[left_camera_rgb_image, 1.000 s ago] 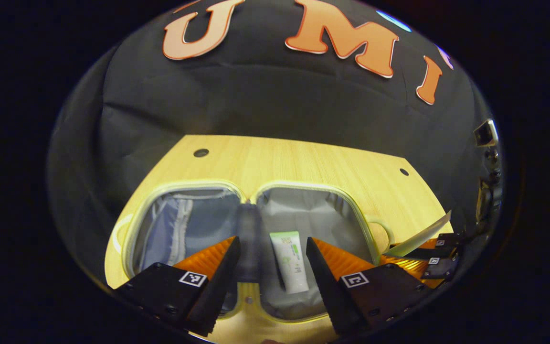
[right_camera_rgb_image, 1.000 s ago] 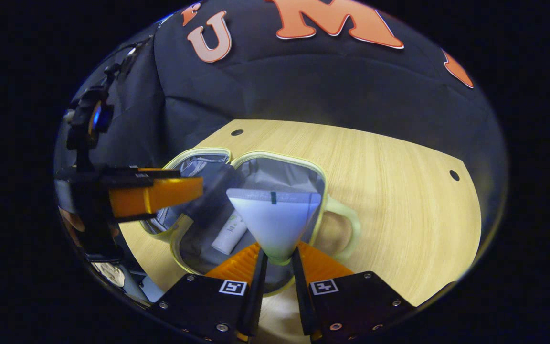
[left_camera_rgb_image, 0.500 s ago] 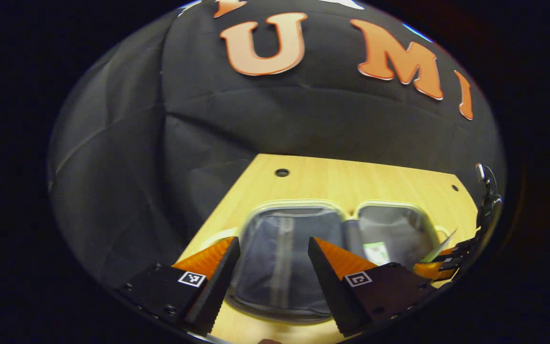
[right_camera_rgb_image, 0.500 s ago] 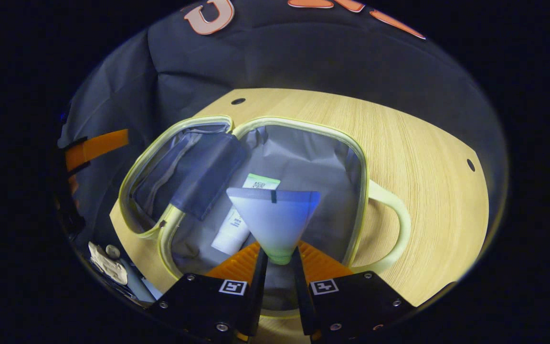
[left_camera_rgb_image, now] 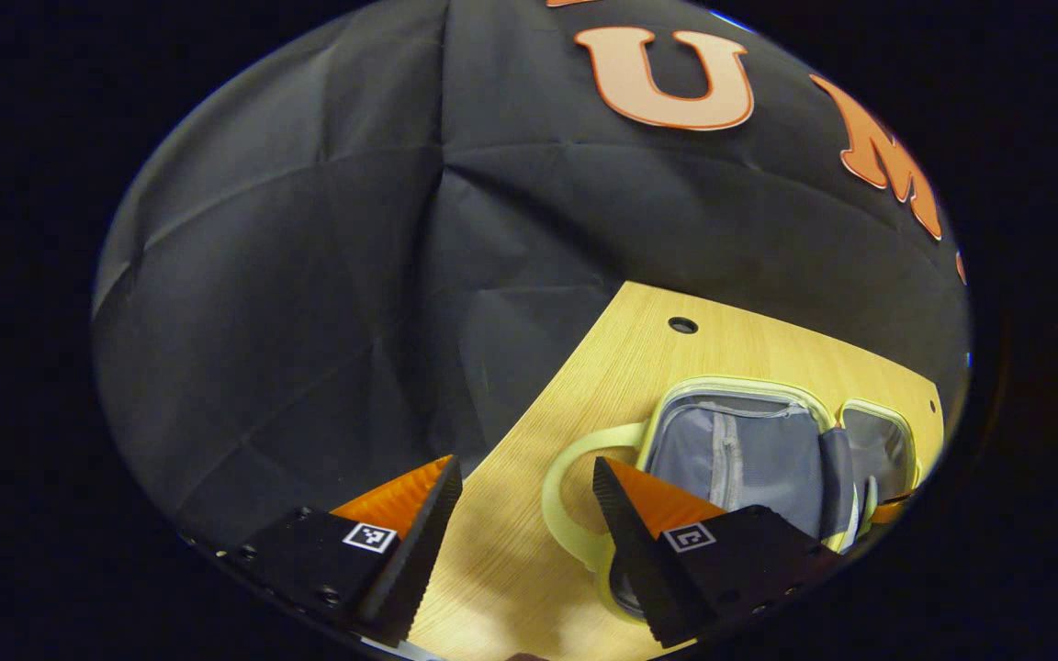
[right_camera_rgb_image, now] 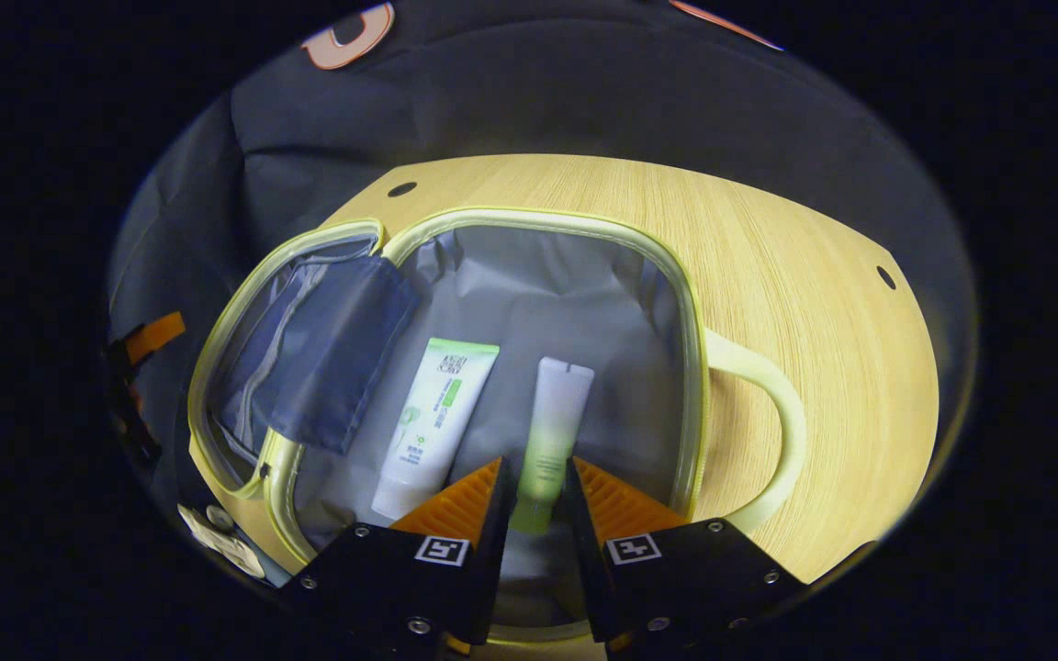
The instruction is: First open the suitcase, pack the skin care products into it, and then close the suitcase.
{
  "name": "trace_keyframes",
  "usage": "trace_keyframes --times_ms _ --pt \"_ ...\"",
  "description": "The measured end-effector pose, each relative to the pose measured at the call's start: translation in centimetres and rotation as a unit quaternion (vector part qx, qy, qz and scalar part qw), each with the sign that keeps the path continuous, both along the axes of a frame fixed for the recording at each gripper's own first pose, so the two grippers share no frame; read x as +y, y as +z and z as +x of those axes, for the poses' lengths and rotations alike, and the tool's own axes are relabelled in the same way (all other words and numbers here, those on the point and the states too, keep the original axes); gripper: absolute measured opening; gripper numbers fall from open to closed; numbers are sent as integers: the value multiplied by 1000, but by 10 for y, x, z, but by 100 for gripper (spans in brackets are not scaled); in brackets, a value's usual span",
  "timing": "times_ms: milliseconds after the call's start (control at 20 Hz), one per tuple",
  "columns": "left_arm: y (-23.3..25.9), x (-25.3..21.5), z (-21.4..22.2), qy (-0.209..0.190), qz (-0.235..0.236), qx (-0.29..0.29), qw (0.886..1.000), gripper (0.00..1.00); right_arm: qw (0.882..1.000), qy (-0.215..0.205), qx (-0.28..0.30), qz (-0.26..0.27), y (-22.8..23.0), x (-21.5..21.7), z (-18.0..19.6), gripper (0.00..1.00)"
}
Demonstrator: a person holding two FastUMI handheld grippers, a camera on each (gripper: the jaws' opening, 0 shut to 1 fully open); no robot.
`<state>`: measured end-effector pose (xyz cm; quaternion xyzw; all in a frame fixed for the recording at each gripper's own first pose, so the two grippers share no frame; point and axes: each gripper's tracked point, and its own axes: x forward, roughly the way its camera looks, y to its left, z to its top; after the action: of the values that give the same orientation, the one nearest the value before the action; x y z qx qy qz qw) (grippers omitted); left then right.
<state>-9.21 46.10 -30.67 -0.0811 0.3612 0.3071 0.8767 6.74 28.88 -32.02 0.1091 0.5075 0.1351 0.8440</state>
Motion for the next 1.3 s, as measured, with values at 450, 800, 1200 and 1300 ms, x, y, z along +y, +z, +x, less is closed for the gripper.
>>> trace_keyframes --times_ms 450,800,1200,1300 --pt "-58 -5 7 3 -142 -6 990 89 995 -52 -88 4 55 -38 13 76" --pt "-98 -15 18 38 -214 1 976 44 988 -58 -138 -41 72 -79 1 78" --pt "-34 -15 35 -31 -101 -28 994 10 979 -66 -181 -59 92 -107 -3 80" --pt "-4 -14 40 -58 -59 -46 996 10 976 -72 -196 -62 102 -116 -2 80"
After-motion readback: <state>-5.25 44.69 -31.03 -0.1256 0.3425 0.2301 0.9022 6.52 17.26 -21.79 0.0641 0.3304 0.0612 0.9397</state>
